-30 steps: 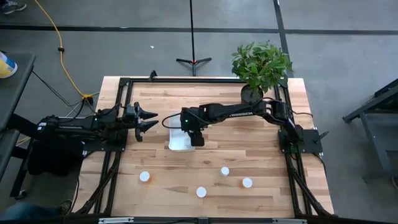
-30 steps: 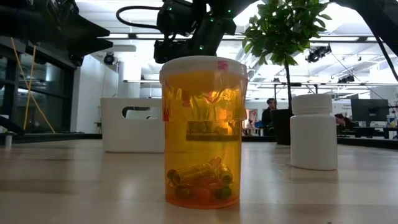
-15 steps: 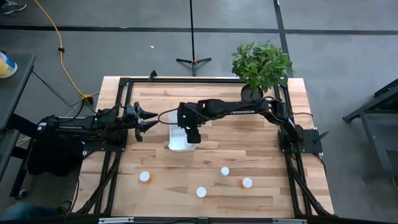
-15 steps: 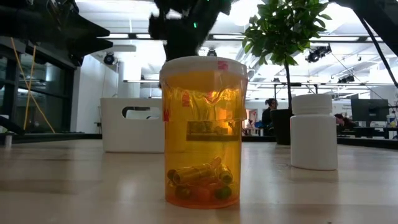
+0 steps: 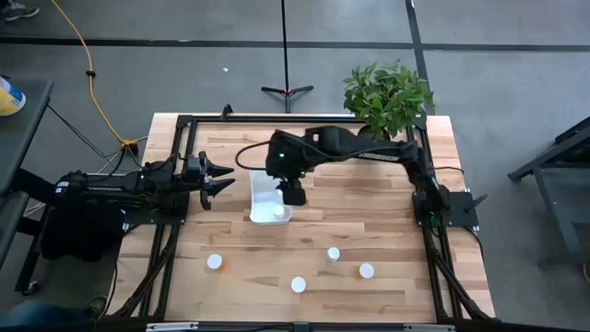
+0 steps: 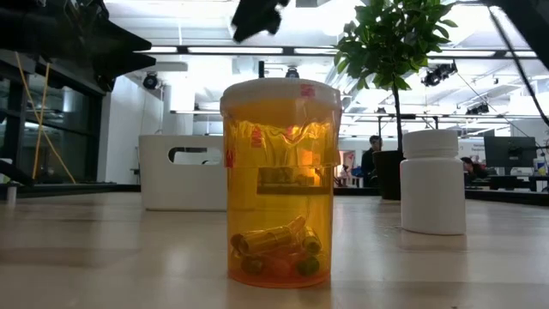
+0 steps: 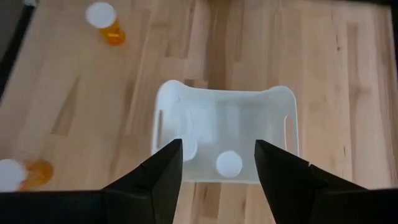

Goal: Pick and place pill bottles into a basket
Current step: Put the white pill bottle into the white bin

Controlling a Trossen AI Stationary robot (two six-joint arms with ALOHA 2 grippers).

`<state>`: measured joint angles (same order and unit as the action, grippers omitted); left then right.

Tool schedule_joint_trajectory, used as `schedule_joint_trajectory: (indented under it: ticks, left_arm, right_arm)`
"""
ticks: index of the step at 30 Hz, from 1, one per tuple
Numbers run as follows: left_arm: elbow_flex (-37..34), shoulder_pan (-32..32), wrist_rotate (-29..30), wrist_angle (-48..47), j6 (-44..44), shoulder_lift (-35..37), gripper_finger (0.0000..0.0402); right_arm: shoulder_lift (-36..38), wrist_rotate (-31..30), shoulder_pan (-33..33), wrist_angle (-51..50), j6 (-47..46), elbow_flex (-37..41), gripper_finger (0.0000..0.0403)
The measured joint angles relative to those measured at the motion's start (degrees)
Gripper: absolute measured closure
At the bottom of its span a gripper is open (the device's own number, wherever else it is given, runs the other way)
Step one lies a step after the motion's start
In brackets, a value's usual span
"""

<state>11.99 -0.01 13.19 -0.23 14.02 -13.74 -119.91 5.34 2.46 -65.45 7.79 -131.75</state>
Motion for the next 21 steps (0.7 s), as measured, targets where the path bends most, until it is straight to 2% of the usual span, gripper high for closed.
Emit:
schedule_joint_trajectory:
  ticks: [6,11,16,21]
  left_arm:
    - [0.0,0.0,0.0,-0.2,0.0,0.0,0.0197]
    - [0.0,0.0,0.0,-0.4,0.0,0.0,0.0197]
    - [0.0,0.0,0.0,-0.4,-0.1,0.0,0.0197]
    - [0.0,0.0,0.0,-0.4,-0.2,0.0,0.0197]
  right_arm:
    - [11.4,-3.5,-2.8,7.4,-3.2,14.2,0.0211]
    - [21.4,-4.0,-5.1,15.8,-9.5,31.3,0.0211]
    - [30.9,-8.6,-9.8,21.3,-13.0,47.3,0.0211]
    - [36.4,-4.3,-15.7,25.6,-12.0,59.9,0.0211]
